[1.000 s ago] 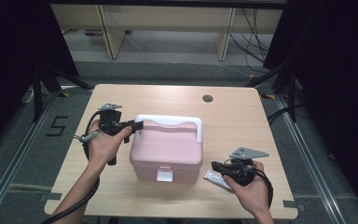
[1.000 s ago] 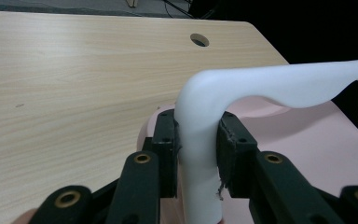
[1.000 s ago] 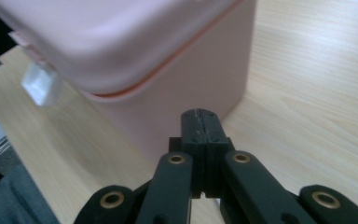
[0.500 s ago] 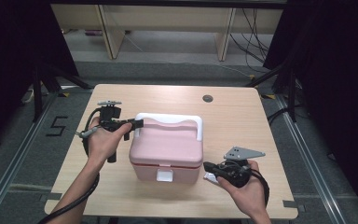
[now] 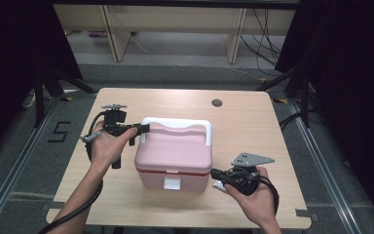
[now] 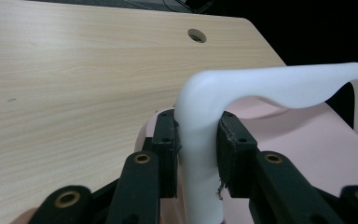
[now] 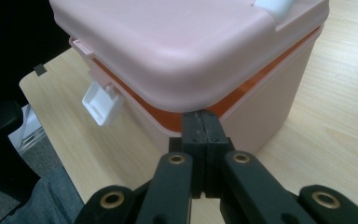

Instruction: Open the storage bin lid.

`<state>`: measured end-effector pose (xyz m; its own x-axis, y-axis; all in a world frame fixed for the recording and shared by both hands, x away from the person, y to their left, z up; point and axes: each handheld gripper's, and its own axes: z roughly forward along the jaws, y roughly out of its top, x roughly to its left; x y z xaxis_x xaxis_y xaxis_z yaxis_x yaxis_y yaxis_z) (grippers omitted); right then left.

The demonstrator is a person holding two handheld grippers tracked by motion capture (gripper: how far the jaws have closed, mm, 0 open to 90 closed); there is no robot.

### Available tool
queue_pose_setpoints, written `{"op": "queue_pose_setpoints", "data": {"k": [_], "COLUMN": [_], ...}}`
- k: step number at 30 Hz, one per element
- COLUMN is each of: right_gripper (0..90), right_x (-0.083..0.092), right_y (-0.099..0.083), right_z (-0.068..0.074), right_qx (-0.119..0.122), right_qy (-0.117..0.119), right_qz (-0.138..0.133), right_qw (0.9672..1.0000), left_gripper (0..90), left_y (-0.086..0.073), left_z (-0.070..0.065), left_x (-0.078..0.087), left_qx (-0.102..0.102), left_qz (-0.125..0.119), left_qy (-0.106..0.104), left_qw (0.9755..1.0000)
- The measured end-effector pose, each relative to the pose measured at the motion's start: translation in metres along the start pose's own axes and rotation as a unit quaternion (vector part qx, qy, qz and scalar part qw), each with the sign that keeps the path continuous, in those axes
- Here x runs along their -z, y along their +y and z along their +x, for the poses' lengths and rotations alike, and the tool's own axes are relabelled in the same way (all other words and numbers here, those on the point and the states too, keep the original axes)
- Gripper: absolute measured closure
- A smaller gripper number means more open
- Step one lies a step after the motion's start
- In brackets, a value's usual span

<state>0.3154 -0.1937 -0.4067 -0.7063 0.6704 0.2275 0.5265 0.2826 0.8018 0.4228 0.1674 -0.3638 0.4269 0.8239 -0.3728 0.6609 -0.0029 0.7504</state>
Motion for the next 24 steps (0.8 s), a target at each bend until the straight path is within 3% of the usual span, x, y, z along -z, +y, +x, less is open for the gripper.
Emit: {"op": "queue_pose_setpoints", "data": {"k": [2,4,9,11,17,19,21,24], "right_gripper": [90.0,90.0,90.0,90.0,90.0,90.0,90.0,90.0], "right_x": [0.002,0.001,0.001,0.0,0.001,0.002,0.002,0.004], "right_y": [0.001,0.001,0.001,0.0,0.001,0.001,0.001,0.002], "right_z": [0.0,0.0,0.0,0.0,0.0,0.0,0.0,0.0], "right_qx": [0.004,0.006,0.003,-0.002,-0.004,0.001,-0.004,0.001], "right_qy": [-0.008,-0.007,-0.003,0.0,0.0,-0.007,0.001,-0.01], "right_qz": [0.001,-0.003,-0.007,-0.005,-0.006,-0.007,-0.004,-0.016], "right_qw": [1.0,1.0,1.0,1.0,1.0,0.9999,1.0,0.9998], "left_gripper": [70.5,69.9,67.7,62.2,53.5,50.4,46.5,46.2], "left_y": [-0.001,-0.002,-0.002,-0.002,-0.002,-0.003,-0.006,-0.009], "left_z": [0.001,0.001,0.0,-0.002,-0.008,-0.009,-0.011,-0.012], "left_x": [0.001,0.0,0.001,0.002,0.012,0.015,0.022,0.028], "left_qx": [-0.009,-0.009,-0.031,-0.038,-0.08,-0.086,-0.094,-0.098], "left_qz": [0.001,-0.008,-0.019,-0.034,-0.063,-0.07,-0.081,-0.086], "left_qy": [0.003,-0.001,-0.001,-0.004,0.005,0.005,-0.001,-0.007], "left_qw": [1.0,0.9999,0.9993,0.9987,0.9948,0.9938,0.9923,0.9914]}}
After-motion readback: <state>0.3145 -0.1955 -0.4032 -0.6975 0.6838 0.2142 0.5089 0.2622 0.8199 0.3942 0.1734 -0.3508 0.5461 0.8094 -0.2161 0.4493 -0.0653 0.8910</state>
